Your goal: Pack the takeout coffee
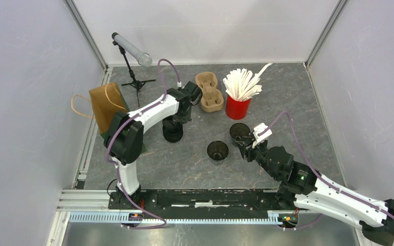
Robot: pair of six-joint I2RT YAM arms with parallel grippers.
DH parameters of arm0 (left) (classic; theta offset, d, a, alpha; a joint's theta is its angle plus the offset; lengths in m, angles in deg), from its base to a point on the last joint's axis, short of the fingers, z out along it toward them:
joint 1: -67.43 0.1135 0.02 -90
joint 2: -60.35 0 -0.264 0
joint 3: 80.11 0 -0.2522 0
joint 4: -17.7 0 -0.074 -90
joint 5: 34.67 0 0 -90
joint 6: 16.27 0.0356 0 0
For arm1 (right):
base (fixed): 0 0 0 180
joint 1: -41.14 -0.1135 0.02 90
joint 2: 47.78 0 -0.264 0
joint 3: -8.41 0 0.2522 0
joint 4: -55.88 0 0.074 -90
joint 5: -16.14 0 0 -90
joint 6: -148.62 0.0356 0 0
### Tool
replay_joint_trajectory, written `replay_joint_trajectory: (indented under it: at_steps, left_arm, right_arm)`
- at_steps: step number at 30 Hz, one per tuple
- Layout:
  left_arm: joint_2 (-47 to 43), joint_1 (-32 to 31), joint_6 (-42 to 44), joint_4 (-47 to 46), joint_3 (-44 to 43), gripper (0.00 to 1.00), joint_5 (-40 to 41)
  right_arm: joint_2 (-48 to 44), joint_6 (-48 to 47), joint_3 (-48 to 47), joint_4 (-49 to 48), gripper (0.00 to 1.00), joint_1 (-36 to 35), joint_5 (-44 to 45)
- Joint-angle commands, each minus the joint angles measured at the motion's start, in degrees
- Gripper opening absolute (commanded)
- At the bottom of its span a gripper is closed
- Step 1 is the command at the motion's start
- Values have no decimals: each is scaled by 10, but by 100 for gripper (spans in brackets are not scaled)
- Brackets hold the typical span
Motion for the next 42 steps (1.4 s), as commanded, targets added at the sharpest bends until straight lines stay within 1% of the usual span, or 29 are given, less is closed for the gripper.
replay_joint_trajectory:
  at_steps: [1, 16, 29, 32, 35, 36, 38, 40, 41, 42]
  left_arm:
    - [-5, 2, 5, -6, -14, 2, 14]
    - [-66, 0, 1, 9, -12, 2, 6]
    - [-94, 0, 13, 7, -18, 2, -34]
    - [-104, 0, 13, 7, -16, 2, -45]
    - [-110, -1, 13, 7, -13, 2, -53]
    - [-111, -1, 15, 7, -12, 2, -58]
    - [-110, 0, 22, 11, -10, 3, -55]
    - [-108, -1, 26, 17, -7, 13, -38]
    - [-107, 0, 31, 18, -8, 22, -34]
    - [-104, -1, 36, 18, -8, 28, -33]
  right_arm:
    - [-1, -6, -5, -13, 41, 0, 6]
    - [8, -3, 1, -26, 41, 1, 2]
    - [12, -3, 7, -35, 41, 0, 1]
    - [22, -6, 26, -78, 41, 0, -8]
    - [45, -19, 43, -169, 42, 1, -70]
    - [55, -26, 46, -196, 46, 0, -83]
    - [70, -30, 39, -212, 52, 0, -90]
    - [75, -36, 32, -217, 54, 0, -102]
    - [75, -39, 31, -219, 55, 0, -108]
    - [74, -40, 31, -219, 55, 0, -111]
